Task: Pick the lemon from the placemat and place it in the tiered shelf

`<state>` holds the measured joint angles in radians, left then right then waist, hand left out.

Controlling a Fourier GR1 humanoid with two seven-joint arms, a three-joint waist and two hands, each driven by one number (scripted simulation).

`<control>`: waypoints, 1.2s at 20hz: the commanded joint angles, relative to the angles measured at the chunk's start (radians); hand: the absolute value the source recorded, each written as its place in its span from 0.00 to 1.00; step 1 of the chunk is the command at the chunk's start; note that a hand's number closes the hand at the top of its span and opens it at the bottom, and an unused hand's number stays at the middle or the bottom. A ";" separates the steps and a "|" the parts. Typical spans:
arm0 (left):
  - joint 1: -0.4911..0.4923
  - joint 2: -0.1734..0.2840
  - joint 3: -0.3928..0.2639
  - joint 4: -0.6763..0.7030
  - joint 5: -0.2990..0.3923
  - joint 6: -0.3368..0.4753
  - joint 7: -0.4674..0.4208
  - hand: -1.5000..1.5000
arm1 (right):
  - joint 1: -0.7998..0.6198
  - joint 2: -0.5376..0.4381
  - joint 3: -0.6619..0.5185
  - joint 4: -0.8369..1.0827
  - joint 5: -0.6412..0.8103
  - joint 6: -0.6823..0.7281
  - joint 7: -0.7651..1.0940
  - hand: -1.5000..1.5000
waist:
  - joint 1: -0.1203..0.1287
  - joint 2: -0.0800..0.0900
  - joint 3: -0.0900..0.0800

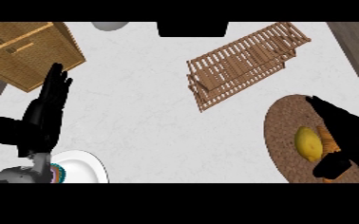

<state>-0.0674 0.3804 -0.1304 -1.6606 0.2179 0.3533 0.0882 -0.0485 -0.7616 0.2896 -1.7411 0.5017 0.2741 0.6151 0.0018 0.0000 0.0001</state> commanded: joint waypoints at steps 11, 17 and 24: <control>0.008 -0.042 0.100 -0.016 -0.038 -0.110 0.028 0.50 | 0.099 0.139 -0.082 0.178 0.205 -0.065 -0.255 0.00 | -0.001 -0.001 0.000; 0.008 -0.114 0.080 -0.043 -0.129 -0.082 0.063 0.50 | 0.055 0.202 -0.142 0.232 0.252 -0.048 -0.331 0.00 | -0.001 -0.001 0.000; 0.000 -0.125 0.137 -0.033 -0.127 -0.133 0.076 0.50 | 0.075 0.231 -0.186 0.279 0.292 -0.009 -0.374 0.00 | -0.002 -0.001 0.000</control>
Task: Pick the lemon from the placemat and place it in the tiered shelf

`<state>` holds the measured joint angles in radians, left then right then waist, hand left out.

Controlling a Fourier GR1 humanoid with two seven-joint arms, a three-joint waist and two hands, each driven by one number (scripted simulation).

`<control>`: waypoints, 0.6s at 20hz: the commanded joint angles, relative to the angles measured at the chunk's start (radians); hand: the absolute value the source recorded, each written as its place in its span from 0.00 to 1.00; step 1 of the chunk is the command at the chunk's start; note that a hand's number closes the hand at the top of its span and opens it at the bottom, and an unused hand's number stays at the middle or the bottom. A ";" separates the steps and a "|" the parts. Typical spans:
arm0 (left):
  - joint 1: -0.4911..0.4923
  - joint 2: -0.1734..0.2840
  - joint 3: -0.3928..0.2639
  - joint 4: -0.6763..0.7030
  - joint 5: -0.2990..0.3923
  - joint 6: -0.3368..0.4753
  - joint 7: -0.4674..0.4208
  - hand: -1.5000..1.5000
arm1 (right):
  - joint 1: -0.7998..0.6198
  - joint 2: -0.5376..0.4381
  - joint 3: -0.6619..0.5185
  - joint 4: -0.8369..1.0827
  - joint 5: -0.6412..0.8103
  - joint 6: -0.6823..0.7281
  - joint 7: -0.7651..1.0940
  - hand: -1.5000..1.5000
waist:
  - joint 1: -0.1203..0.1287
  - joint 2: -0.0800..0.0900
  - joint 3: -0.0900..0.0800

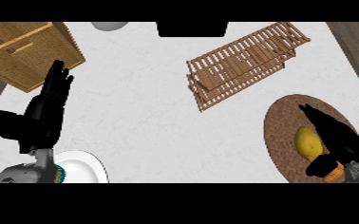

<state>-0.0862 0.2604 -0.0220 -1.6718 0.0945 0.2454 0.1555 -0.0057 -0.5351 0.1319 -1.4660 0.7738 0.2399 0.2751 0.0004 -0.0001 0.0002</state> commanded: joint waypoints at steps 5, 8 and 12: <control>-0.044 -0.036 0.014 0.042 -0.043 -0.014 -0.002 0.50 | -0.055 0.034 -0.002 0.168 0.071 0.039 -0.080 1.00 | 0.001 0.001 0.000; -0.006 -0.048 0.020 0.042 -0.045 -0.032 -0.040 0.50 | -0.043 0.070 0.050 0.154 0.170 -0.058 -0.099 1.00 | 0.000 0.000 0.000; -0.009 -0.046 0.037 -0.014 -0.037 -0.039 0.022 0.50 | -0.111 0.067 0.020 0.197 0.208 -0.104 -0.155 1.00 | 0.003 0.000 0.000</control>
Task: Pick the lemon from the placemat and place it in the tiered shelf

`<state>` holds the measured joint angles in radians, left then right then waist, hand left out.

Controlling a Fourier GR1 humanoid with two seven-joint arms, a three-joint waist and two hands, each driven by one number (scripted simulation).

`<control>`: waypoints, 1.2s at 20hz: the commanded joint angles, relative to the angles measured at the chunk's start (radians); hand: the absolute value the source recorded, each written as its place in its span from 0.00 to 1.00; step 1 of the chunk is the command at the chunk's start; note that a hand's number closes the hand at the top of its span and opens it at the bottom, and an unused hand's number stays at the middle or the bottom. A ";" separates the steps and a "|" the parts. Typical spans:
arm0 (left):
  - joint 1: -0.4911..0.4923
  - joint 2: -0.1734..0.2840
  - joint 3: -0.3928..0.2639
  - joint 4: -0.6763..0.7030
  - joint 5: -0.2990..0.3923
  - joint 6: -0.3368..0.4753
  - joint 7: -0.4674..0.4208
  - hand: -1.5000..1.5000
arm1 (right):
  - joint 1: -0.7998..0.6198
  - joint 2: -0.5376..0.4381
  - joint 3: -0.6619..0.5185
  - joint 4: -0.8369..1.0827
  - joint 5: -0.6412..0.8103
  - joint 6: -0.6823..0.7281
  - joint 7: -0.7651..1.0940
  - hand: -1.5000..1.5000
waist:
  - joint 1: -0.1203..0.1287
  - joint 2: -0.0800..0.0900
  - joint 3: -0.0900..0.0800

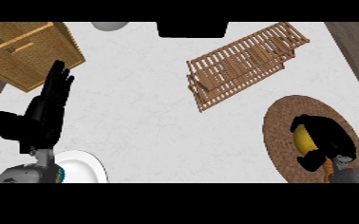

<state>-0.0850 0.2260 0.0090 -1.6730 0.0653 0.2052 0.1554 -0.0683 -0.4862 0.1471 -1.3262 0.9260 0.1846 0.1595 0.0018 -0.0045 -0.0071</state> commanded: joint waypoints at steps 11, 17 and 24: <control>-0.004 -0.004 0.031 0.018 -0.001 -0.027 -0.003 0.50 | 0.081 0.116 0.256 -0.217 0.071 0.005 -0.200 1.00 | -0.004 0.004 0.007; -0.029 -0.025 0.025 0.048 -0.037 -0.001 -0.011 0.50 | 0.172 0.118 0.224 -0.610 -0.070 0.194 -0.098 1.00 | -0.020 0.002 0.006; 0.069 -0.024 0.023 -0.027 -0.028 -0.017 -0.038 0.50 | 0.251 0.250 0.057 -0.966 -0.340 0.244 0.085 1.00 | -0.025 -0.003 0.005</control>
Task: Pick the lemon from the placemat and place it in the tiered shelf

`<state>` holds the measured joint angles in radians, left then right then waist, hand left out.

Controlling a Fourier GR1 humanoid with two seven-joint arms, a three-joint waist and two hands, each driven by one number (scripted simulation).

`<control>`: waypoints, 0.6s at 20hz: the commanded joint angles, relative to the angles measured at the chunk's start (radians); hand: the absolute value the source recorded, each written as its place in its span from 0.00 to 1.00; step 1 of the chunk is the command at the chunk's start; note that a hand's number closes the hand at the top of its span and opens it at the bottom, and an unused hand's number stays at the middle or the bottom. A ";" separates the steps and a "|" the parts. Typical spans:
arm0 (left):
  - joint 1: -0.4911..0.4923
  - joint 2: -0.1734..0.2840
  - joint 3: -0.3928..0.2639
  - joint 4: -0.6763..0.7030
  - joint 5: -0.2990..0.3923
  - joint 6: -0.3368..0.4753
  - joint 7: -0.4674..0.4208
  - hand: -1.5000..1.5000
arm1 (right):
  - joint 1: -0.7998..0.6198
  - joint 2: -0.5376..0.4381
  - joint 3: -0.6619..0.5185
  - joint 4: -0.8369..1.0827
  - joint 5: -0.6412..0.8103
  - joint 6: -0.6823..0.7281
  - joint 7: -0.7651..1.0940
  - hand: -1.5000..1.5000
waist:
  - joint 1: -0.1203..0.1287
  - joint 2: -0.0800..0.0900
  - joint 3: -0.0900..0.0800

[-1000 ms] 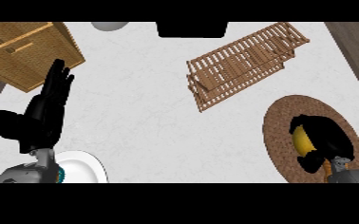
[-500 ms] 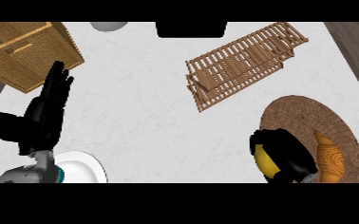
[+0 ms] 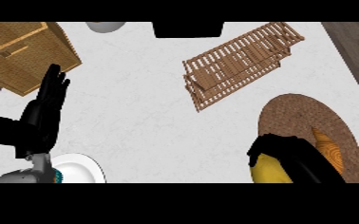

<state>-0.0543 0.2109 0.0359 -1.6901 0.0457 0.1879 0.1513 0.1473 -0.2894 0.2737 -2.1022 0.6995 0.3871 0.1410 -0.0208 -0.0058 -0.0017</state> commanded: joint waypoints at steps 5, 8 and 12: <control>-0.028 -0.005 -0.001 0.003 -0.008 0.005 0.038 0.50 | -0.119 0.052 -0.301 -0.308 -0.261 0.098 0.298 1.00 | 0.014 0.005 0.000; -0.059 0.017 0.040 0.062 0.010 -0.030 -0.009 0.50 | -0.297 0.034 -0.316 -0.210 -0.234 0.115 0.413 1.00 | 0.026 0.007 0.000; -0.011 -0.021 -0.012 -0.025 -0.017 -0.021 0.019 0.50 | -0.438 -0.019 -0.453 -0.146 -0.369 0.160 0.485 1.00 | 0.028 0.005 0.001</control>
<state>-0.0748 0.2062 0.0441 -1.6800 0.0404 0.1666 0.1537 -0.1312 -0.2824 -0.0911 -2.3032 0.4105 0.5169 0.5179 -0.0001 -0.0009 -0.0009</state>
